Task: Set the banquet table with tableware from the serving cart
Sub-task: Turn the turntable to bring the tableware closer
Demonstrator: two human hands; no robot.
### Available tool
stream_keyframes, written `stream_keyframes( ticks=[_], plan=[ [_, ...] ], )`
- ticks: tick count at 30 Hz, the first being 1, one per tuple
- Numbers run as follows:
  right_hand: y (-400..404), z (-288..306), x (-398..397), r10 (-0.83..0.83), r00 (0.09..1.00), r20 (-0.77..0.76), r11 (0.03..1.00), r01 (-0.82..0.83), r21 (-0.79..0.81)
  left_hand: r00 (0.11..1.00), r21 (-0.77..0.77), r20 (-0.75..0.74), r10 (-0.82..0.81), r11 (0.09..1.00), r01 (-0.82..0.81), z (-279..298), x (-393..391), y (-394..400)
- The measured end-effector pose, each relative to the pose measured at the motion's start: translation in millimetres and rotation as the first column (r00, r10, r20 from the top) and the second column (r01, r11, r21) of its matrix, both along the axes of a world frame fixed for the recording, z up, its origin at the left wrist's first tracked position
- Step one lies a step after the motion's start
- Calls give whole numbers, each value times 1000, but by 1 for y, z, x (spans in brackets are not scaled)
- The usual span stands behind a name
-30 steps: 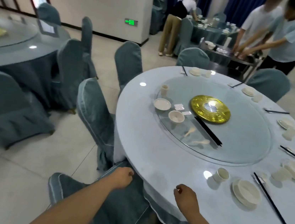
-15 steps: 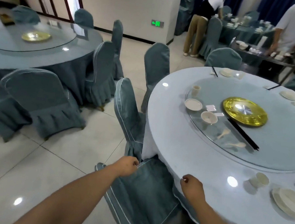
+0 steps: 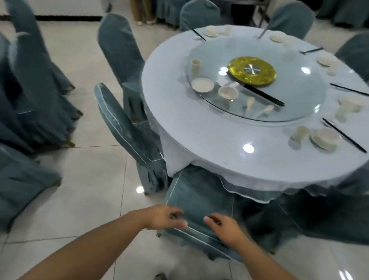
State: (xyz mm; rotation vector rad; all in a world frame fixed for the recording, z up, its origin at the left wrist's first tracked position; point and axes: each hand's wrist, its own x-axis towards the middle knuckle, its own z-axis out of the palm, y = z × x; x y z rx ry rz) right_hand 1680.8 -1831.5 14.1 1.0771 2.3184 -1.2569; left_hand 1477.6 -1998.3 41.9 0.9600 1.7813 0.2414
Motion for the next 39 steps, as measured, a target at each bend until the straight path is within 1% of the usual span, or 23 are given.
stream_keyframes(
  ticks=[1,2,3,4,7,8,10,13,19,22,26,27,31,33,35,39],
  plan=[
    [-8,-1,8,21,1000,21,999,-21,-31,996,-17,8,-86,996,86,0,-1,-5],
    [-13,0,15,41,998,53,998,-38,-51,986,-30,-20,-163,986,162,0,-2,-7],
    [-19,1,21,52,995,82,997,-48,-61,970,-39,-61,-235,972,233,-3,-3,-11],
    [-22,2,26,70,991,110,996,-63,-64,955,-43,-115,-273,962,269,-5,-5,-12],
    [-26,10,30,212,954,212,977,-207,-45,942,-38,-232,-242,970,240,-10,-4,-15],
    [-26,10,29,248,937,247,967,-254,-7,940,-37,-262,-221,975,219,-11,-2,-14],
    [-28,10,25,274,907,319,944,-317,88,926,-26,-324,-192,981,194,-17,2,-14],
    [-31,7,19,313,864,394,893,-409,188,892,-42,-404,-205,978,205,-26,4,-15],
    [-32,11,24,354,792,498,816,-522,249,863,-40,-455,-220,973,227,-32,15,-12],
    [-36,10,38,351,791,501,814,-523,254,847,-45,-464,-258,962,268,-34,27,-11],
    [-36,11,62,321,823,468,845,-472,252,842,-40,-466,-272,957,287,-31,46,-7],
    [-37,12,64,308,837,452,859,-449,246,845,-45,-462,-270,958,282,-30,49,-6],
    [-41,17,78,190,923,336,940,-270,210,852,-86,-435,-292,955,284,-20,60,-2],
    [-43,19,79,157,946,284,960,-214,182,864,-71,-412,-291,955,288,-15,60,-3],
    [-44,25,78,131,965,227,980,-161,118,878,-56,-381,-291,955,292,-6,57,-4],
    [-45,40,66,98,982,160,995,-102,19,924,-51,-258,-282,959,278,12,44,-10]
  ],
)
